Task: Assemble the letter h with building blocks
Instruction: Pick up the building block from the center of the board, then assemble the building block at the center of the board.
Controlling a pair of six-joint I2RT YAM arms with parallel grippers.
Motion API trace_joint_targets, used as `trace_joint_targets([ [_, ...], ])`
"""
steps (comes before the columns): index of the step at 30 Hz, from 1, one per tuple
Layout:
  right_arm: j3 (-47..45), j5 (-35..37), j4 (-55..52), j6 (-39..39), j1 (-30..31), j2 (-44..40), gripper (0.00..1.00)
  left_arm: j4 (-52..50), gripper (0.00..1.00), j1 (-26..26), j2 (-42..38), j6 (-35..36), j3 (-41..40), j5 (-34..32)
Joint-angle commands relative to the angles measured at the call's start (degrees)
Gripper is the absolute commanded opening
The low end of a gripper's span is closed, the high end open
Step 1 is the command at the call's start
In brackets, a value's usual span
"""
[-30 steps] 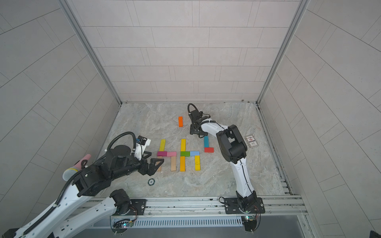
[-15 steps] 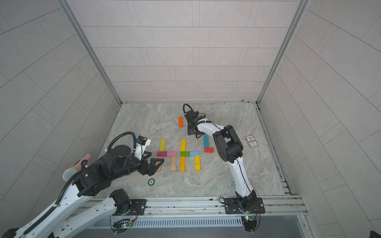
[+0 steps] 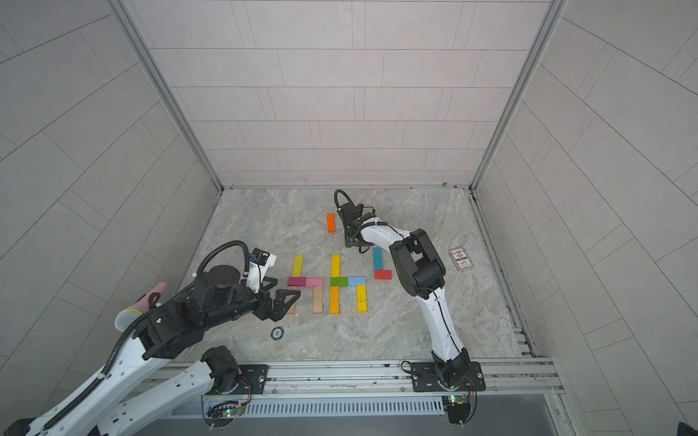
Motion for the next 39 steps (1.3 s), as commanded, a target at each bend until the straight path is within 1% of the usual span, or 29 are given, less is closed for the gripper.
trace_joint_targets([
  [1,-2.57,1.07,2.14,-3.43,0.54,-6.79,0.57,0.62,1.0,0.62,-0.08,0.89,-0.49,0.3],
  [6,-8.75,-0.21,2.96,-5.61,0.58,-14.96,0.56,0.67,1.0,0.73,-0.09,0.9,-0.52,0.5],
  [15,-29.38,1.15,3.54,-6.03,0.54,-34.21,0.56,0.79,1.0,0.82,-0.15,0.9,-0.51,0.86],
  [22,-42.21,2.2,3.61,-5.22,-0.91,-44.54,0.56,0.89,1.0,0.82,-1.04,0.82,-0.59,1.02],
  [31,-51.9,1.15,4.69,-5.19,-6.7,-50.46,0.56,1.0,1.0,0.87,-1.51,0.8,-0.62,1.18],
  [35,-53.5,-3.31,5.82,-5.47,-10.21,-50.21,0.57,0.97,1.0,0.89,-1.4,0.73,-0.62,1.38],
  [39,-52.91,-5.05,5.96,-5.5,-11.43,-47.67,0.57,0.97,1.0,0.9,-1.49,0.74,-0.62,1.25],
])
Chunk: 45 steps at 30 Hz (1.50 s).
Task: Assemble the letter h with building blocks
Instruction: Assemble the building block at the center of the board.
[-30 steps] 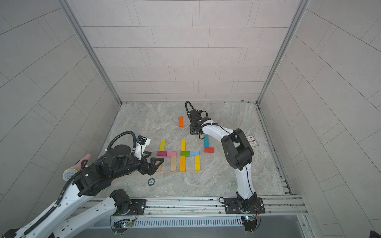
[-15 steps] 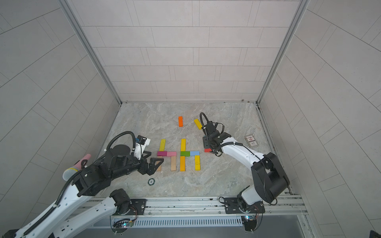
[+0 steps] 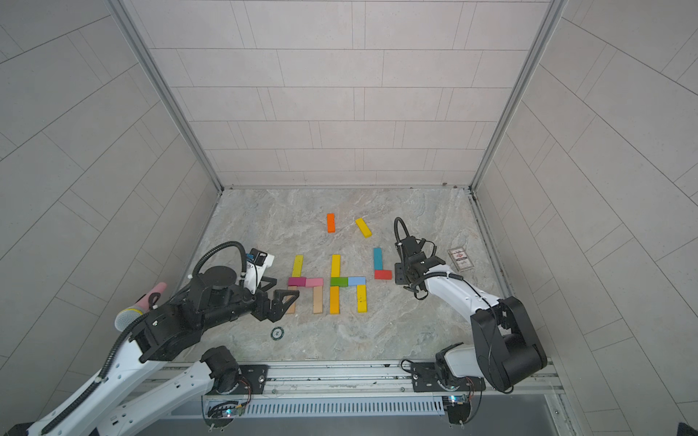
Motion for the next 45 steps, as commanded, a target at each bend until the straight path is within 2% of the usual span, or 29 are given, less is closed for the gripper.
trace_joint_targets([
  [1,0.67,-2.18,0.52,-0.25,-0.46,2.19,0.57,0.95,1.0,0.32,-0.46,0.74,-0.59,0.15],
  [9,2.69,-4.11,0.61,-0.49,-1.78,9.15,0.57,0.95,1.0,0.29,-0.59,0.76,-0.59,0.06],
  [27,8.08,-4.08,-1.33,-1.8,-2.51,14.33,0.58,1.07,1.0,0.62,-0.49,0.75,-0.59,0.56],
  [45,7.1,-3.13,0.33,-0.79,-2.88,15.27,0.71,1.12,1.0,1.01,-0.15,0.75,-0.6,0.73],
])
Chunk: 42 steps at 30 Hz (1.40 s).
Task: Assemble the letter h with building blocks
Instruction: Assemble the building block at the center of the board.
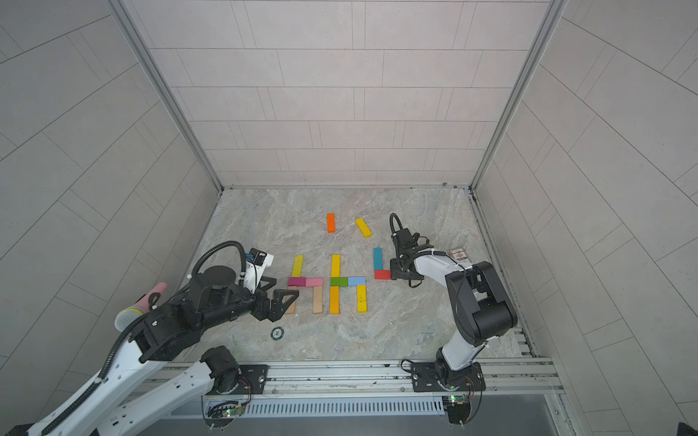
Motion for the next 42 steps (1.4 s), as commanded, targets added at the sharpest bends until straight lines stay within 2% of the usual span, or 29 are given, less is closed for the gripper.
trace_joint_targets([
  [1,-0.4,0.96,-0.12,-0.1,-0.37,-0.09,0.72,1.11,1.0,0.49,-0.02,0.73,-0.59,0.39],
  [6,-0.58,1.48,-0.16,0.56,-0.49,-1.52,0.75,1.1,1.0,0.57,0.02,0.7,-0.66,0.34],
  [14,-1.57,1.18,-0.88,3.46,-0.59,-9.87,0.82,1.21,1.0,0.65,0.29,0.75,-0.59,0.58],
  [18,-4.54,-3.88,1.96,6.98,-2.07,-12.42,0.83,1.24,1.0,0.82,-0.04,0.7,-0.68,0.38],
  [26,-10.69,-13.32,9.79,13.91,-7.83,-12.26,0.84,1.19,1.0,0.79,0.06,0.75,-0.74,0.4],
  [42,-9.46,-17.71,13.07,12.43,-9.49,-8.12,0.83,1.28,1.0,0.81,0.46,0.75,-0.77,0.56],
])
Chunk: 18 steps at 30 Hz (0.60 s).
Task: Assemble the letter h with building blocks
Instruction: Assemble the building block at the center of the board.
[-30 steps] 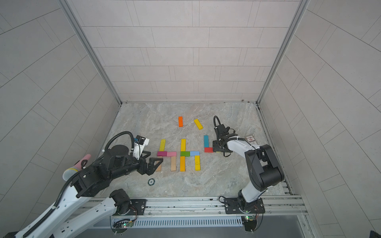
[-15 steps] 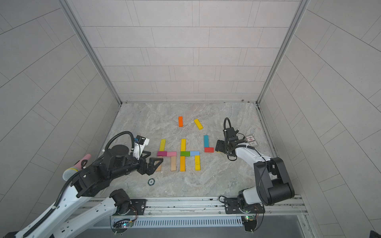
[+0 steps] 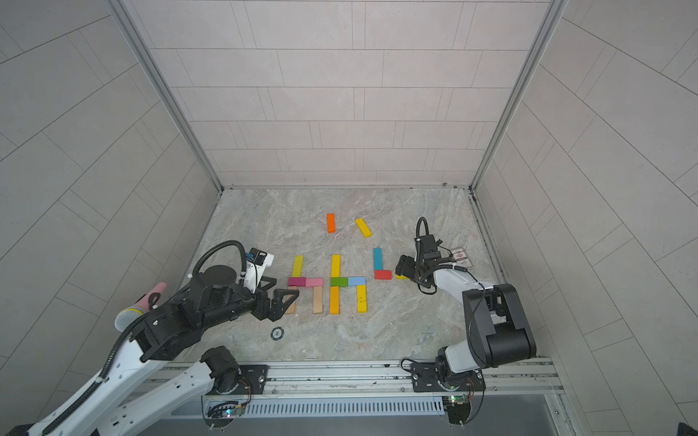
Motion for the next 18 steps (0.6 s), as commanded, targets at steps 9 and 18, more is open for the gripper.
trace_joint_targets([
  [9,2.04,-2.08,1.59,-0.99,-0.09,3.25,0.82,1.26,1.0,0.47,0.18,0.75,-0.73,0.34],
  [18,1.76,-2.55,1.53,-0.85,0.4,2.67,0.82,1.25,1.0,0.47,0.09,0.73,-0.76,0.45],
])
